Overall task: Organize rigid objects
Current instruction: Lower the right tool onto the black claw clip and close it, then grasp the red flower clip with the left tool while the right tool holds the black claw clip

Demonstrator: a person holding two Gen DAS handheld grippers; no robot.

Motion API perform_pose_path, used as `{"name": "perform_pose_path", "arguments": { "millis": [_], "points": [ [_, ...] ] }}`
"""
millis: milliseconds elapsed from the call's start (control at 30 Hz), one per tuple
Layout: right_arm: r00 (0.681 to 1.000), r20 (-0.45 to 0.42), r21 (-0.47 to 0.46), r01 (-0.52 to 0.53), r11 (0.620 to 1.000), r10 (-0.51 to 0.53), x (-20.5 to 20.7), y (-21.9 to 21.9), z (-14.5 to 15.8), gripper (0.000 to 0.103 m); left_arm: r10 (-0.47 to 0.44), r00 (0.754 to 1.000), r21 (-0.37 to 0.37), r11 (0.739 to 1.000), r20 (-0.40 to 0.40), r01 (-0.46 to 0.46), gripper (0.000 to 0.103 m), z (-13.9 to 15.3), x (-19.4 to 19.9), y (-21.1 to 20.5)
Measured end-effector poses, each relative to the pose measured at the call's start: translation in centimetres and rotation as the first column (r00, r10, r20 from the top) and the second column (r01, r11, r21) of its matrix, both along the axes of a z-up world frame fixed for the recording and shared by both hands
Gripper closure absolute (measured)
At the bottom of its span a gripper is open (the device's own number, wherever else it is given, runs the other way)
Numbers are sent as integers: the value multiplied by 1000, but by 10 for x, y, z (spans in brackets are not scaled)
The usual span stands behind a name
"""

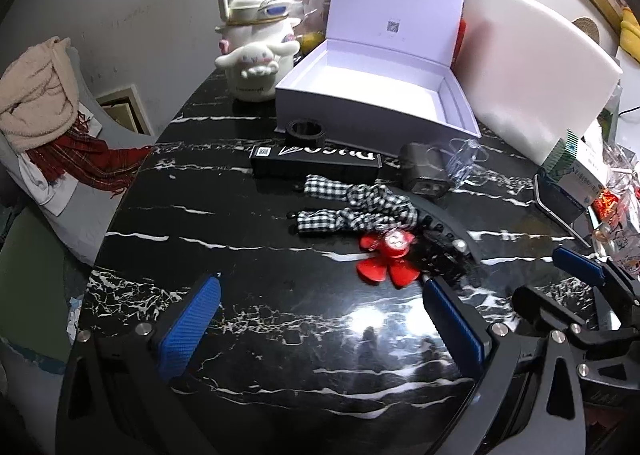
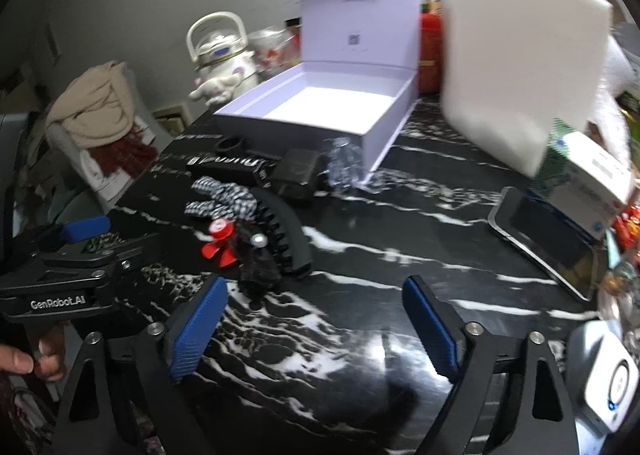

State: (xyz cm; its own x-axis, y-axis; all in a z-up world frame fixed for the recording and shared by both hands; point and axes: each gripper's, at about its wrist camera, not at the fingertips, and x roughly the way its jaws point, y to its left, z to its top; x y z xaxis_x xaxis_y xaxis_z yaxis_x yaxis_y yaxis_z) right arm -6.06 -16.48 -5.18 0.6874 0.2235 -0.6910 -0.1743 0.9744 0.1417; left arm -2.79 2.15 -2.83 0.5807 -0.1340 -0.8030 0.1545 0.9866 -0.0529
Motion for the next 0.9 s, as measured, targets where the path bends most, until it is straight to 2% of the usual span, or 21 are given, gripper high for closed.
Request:
{"name": "perform_pose_path", "arguments": {
  "millis": [267,333,400,467,733,767,800,900],
  "points": [
    [994,-54,21,-98,995,99,20,21,-15,35,16,1000,9,1000,-21,-16,0,-10,10,14],
    [990,-68,23,-118,993,120,25,25,-18,42,23,999,13,1000,-25,-22,0,-11,11,16],
    [986,-87,31,-142,989,144,29,29,-21,56,30,999,17,999,-29,-30,0,-13,14,19],
    [981,-100,34,-165,986,168,32,34,-24,64,34,999,19,999,-32,-34,0,-14,16,21],
    [973,-136,60,-178,982,185,46,38,-35,70,-8,999,3,1000,-36,8,0,-16,24,15],
    [975,-130,62,-172,983,179,46,36,-35,80,-15,999,-1,1000,-39,15,0,-16,25,14],
    [977,-124,64,-164,984,171,46,35,-35,85,-28,999,-8,1000,-44,27,0,-17,27,11],
    [981,-114,70,-152,986,159,45,29,-33,92,-61,997,-31,998,-53,59,0,-20,30,4]
  ]
}}
